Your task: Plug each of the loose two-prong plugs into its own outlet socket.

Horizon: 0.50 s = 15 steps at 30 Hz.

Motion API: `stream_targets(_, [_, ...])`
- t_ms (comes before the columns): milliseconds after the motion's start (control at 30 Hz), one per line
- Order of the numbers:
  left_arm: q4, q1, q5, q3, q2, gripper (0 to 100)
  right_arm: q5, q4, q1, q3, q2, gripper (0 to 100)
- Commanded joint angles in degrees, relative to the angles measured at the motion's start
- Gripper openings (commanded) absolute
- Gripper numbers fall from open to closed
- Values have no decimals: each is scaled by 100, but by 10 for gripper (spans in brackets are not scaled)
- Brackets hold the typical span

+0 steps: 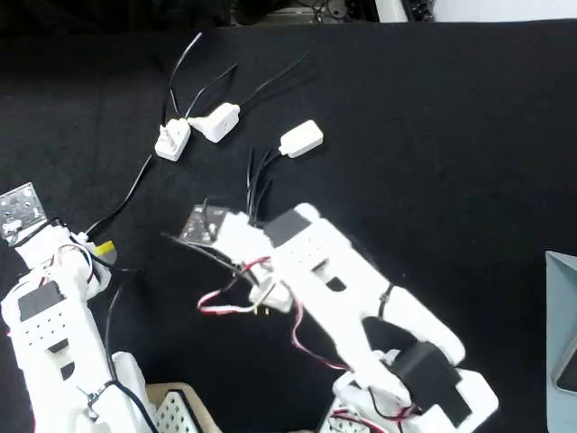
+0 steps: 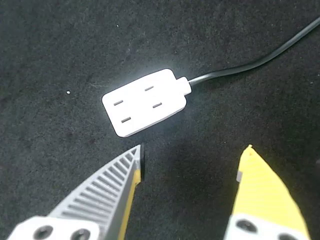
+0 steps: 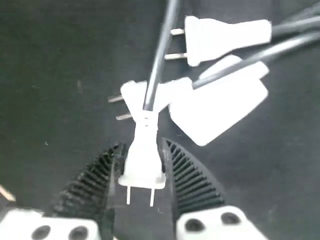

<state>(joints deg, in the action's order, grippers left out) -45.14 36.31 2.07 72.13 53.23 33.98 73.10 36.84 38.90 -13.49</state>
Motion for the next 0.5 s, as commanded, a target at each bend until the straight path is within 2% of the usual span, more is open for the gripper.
stream_targets(0, [105,40,0,-22,88,303,44,527,-202,-259,-268,93])
stream_targets(167, [105,40,0,-22,88,303,62,1336,-589,-831,-435,210])
stream_targets(333, [105,40,0,-22,88,303,809,1556,-1371,-1007,-681,216])
stream_targets(467, [105,40,0,-22,88,303,923,1556,-2075,-963,-919,215])
